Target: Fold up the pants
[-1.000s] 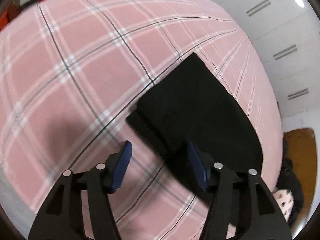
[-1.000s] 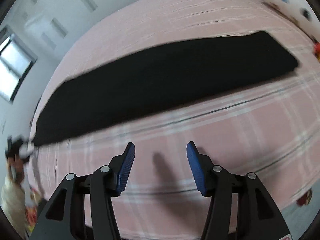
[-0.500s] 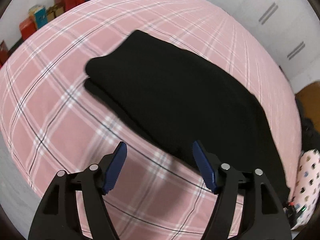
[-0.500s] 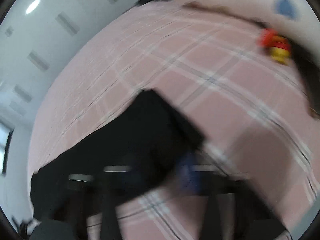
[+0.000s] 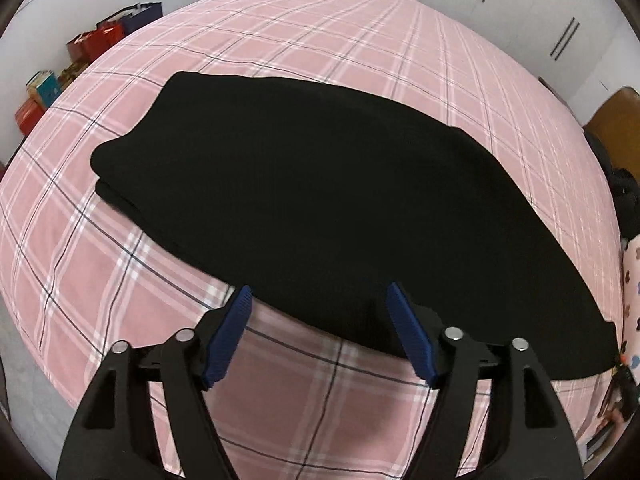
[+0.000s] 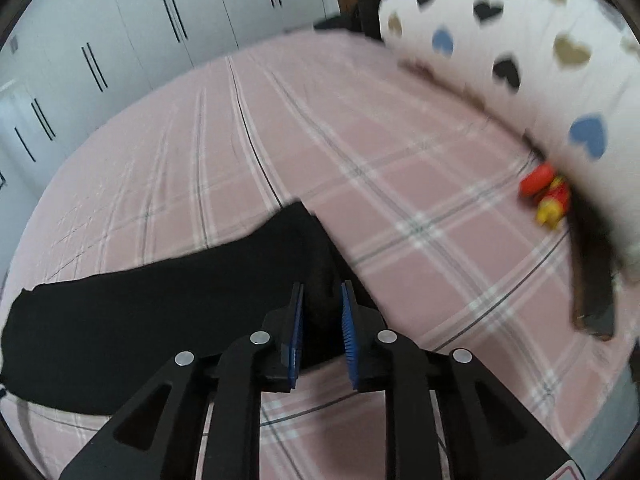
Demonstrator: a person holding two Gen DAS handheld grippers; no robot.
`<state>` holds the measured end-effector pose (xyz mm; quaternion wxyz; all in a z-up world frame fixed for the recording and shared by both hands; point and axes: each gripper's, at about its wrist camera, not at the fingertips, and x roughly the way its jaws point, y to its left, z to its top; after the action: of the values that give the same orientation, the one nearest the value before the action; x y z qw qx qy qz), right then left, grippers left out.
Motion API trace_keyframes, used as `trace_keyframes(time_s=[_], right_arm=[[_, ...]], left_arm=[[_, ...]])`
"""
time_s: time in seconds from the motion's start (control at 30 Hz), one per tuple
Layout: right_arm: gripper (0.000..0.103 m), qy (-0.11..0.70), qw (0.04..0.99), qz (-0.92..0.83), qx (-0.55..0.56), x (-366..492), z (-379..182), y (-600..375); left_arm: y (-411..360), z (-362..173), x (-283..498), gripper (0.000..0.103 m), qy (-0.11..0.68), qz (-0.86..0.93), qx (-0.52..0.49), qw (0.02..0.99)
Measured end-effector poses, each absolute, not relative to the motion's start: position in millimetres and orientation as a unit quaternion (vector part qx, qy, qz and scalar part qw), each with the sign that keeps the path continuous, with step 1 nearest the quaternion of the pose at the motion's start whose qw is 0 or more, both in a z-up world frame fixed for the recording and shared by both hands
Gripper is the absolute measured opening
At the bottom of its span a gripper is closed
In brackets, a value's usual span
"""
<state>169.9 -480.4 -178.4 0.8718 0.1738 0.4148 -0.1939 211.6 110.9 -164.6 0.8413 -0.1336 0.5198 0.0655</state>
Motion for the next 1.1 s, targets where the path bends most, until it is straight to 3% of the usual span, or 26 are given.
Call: trace_keyframes(time_s=[0.07, 0.1, 0.17, 0.2, 0.27, 0.33, 0.43, 0.63, 0.73, 0.8, 0.87, 0.9, 0.93, 0.97, 1.03, 1.1], right_arm=[[0.023, 0.4, 0.886, -0.179, 0.154, 170, -171, -474], [0.035, 0.405, 0.884, -0.185, 0.143, 167, -174, -480], [0.034, 0.487, 0.83, -0.227, 0.154, 175, -210, -503], [0.03, 0.484, 0.825, -0.226, 0.184, 175, -210, -513], [0.039, 0.443, 0.836, -0.257, 0.197, 163, -186, -508], [0.051, 0.407, 0.86, -0.246, 0.184, 155, -160, -485], [0.058, 0.409, 0.886, -0.155, 0.155, 155, -140, -427], [0.06, 0.446, 0.877, -0.012, 0.181, 146, -161, -323], [0.06, 0.468, 0.849, 0.036, 0.242, 146, -183, -290], [0.06, 0.475, 0.838, 0.055, 0.262, 146, -193, -272], [0.06, 0.482, 0.831, 0.065, 0.27, 149, -197, -258], [0.06, 0.484, 0.829, 0.065, 0.274, 150, -199, -254], [0.06, 0.484, 0.826, 0.068, 0.28, 153, -201, -252], [0.06, 0.484, 0.824, 0.075, 0.286, 157, -201, -248], [0.06, 0.485, 0.824, 0.074, 0.282, 159, -197, -243], [0.06, 0.481, 0.828, 0.078, 0.279, 158, -192, -246]], left_arm=[[110, -166, 210, 0.075, 0.521, 0.068, -0.134, 0.84], [110, -166, 209, 0.075, 0.52, 0.067, -0.136, 0.841], [112, -165, 210, 0.075, 0.518, 0.071, -0.133, 0.842], [114, -164, 207, 0.075, 0.517, 0.074, -0.131, 0.843], [121, -160, 202, 0.076, 0.513, 0.077, -0.131, 0.845], [136, -158, 199, 0.086, 0.507, 0.088, -0.138, 0.846], [183, -156, 195, 0.088, 0.487, 0.101, -0.206, 0.843], [283, -190, 207, 0.089, 0.468, 0.112, -0.379, 0.791], [297, -209, 222, 0.089, 0.481, 0.111, -0.395, 0.775], [299, -215, 228, 0.097, 0.473, 0.11, -0.404, 0.775], [298, -214, 237, 0.097, 0.459, 0.116, -0.396, 0.787], [299, -214, 242, 0.084, 0.455, 0.118, -0.391, 0.791], [299, -214, 246, 0.038, 0.453, 0.121, -0.386, 0.795], [301, -213, 250, 0.022, 0.459, 0.122, -0.381, 0.794], [311, -204, 249, 0.015, 0.445, 0.118, -0.398, 0.794], [307, -194, 245, 0.016, 0.449, 0.127, -0.365, 0.806]])
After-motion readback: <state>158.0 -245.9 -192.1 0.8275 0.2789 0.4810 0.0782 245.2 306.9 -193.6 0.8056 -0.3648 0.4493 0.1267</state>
